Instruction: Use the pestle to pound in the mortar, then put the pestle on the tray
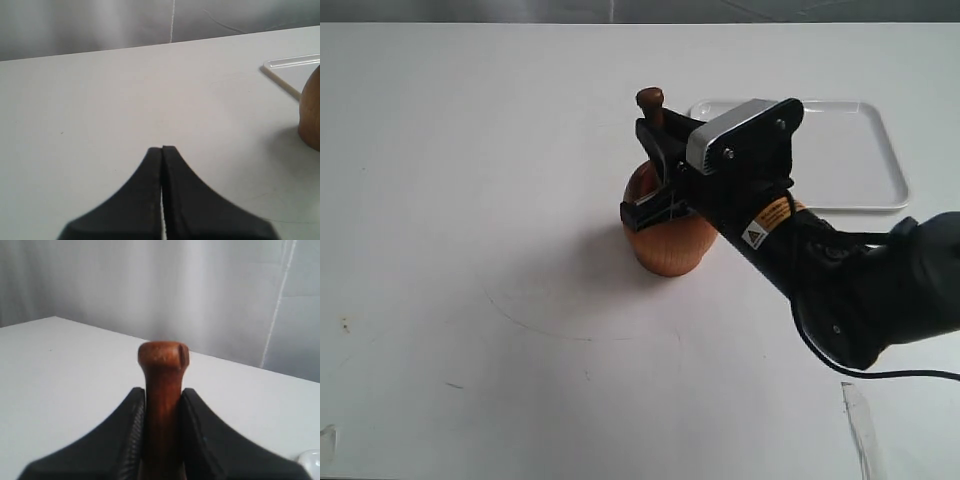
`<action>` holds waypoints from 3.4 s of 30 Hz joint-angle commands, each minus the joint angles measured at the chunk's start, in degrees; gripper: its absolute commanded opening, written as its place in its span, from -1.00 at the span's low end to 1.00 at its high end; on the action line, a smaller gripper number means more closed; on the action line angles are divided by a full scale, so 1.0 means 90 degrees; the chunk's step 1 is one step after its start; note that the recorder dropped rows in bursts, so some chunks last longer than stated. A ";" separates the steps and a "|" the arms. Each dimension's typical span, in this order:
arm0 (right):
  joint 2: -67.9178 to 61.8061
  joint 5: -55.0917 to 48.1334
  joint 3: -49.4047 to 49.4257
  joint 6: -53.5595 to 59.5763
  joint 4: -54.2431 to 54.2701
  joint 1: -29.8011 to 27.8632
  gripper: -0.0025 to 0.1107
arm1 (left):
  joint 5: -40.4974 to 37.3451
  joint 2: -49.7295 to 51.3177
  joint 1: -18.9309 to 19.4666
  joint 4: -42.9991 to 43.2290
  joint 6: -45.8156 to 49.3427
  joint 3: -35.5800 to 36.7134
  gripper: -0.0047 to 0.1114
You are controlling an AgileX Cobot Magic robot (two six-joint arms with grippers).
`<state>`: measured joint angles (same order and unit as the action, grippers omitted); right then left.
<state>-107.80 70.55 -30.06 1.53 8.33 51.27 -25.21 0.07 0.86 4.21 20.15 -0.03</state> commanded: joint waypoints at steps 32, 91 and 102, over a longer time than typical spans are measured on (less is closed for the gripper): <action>-0.0142 -0.0065 -0.0195 0.0112 0.0056 -0.0009 -0.96 | 0.0019 -0.0008 -0.0049 -0.0047 -0.0052 0.0004 -0.92; 0.4100 -0.0991 -0.0307 0.1229 -0.0698 0.0005 -0.96 | 0.0019 -0.0008 -0.0049 -0.0047 -0.0052 0.0004 -0.92; 0.2582 -0.1634 -0.0307 0.1602 -0.0570 0.0005 -0.96 | 0.0019 -0.0008 -0.0049 -0.0047 -0.0052 0.0004 -0.92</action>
<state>-79.73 55.56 -32.81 15.25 3.22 51.27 -25.21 0.07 0.86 4.21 20.15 -0.03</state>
